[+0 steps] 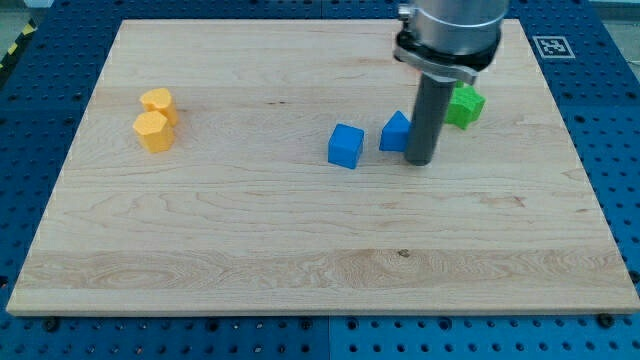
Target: Move the blue triangle towards the top center
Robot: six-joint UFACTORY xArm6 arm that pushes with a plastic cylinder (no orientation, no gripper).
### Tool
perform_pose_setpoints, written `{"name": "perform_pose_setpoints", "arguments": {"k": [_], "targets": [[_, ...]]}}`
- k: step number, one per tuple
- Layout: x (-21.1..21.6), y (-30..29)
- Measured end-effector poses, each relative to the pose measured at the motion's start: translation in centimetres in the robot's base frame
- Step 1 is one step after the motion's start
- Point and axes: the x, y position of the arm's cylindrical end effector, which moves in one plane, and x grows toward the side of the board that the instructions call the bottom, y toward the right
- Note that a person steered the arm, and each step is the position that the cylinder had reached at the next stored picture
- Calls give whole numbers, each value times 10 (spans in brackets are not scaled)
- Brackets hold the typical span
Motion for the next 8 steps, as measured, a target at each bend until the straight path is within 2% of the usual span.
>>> {"name": "perform_pose_setpoints", "arguments": {"k": [2, 4, 6, 8], "targets": [[0, 13], [-15, -12], [-29, -62], [-58, -62]]}}
